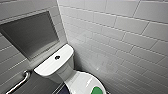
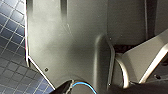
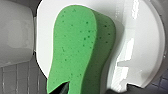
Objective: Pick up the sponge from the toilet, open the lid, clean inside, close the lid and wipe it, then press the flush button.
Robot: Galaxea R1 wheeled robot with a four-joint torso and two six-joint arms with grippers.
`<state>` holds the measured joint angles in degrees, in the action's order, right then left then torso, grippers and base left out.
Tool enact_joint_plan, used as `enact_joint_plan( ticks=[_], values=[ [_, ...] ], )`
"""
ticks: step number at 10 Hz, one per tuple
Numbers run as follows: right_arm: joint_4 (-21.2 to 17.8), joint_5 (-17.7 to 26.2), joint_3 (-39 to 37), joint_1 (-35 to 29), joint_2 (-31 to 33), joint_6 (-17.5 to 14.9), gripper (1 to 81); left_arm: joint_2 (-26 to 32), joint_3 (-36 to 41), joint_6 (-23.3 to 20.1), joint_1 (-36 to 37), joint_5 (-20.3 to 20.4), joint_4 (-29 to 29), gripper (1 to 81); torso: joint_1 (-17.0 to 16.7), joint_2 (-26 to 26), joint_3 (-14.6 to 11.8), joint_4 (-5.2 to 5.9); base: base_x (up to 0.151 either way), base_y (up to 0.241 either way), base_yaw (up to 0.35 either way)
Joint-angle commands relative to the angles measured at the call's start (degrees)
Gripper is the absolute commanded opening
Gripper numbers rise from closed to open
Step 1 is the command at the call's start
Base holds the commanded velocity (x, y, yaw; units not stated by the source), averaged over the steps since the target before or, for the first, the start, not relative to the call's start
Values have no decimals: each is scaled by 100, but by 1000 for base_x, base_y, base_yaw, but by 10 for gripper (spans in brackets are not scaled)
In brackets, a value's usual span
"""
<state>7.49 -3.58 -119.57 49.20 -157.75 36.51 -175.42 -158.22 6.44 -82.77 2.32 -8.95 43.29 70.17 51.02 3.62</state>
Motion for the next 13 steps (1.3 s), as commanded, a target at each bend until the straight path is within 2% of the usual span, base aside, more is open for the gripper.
enact_joint_plan(
  ticks=[1,4,5,7,8,9,11,13],
  values=[
    [61,165,259,-581,83,-21,811,-28,19,-2,-33,-434,16,811,0,0,0,0,0,0,0],
    [43,191,136,-617,-14,14,811,-28,10,7,-24,-434,16,811,0,0,2,0,0,0,0],
    [43,191,66,-652,-84,14,811,-28,10,7,-33,-434,16,811,0,0,505,0,0,0,0],
    [51,191,84,-766,-128,5,811,-28,10,-2,-25,-434,16,811,0,0,650,0,0,0,0],
    [60,200,92,-792,-128,5,811,-37,10,6,-33,-434,16,811,0,0,679,0,0,0,0],
    [60,261,84,-827,-129,5,811,-37,10,-2,-33,-434,16,811,0,0,461,0,0,0,0],
    [60,279,75,-845,-119,5,811,-28,10,-2,-33,-434,16,811,2,-5,603,0,0,0,0],
    [60,279,127,-950,-93,-4,811,-37,10,-2,-33,-434,16,811,4,-7,617,0,0,0,0]
  ],
)
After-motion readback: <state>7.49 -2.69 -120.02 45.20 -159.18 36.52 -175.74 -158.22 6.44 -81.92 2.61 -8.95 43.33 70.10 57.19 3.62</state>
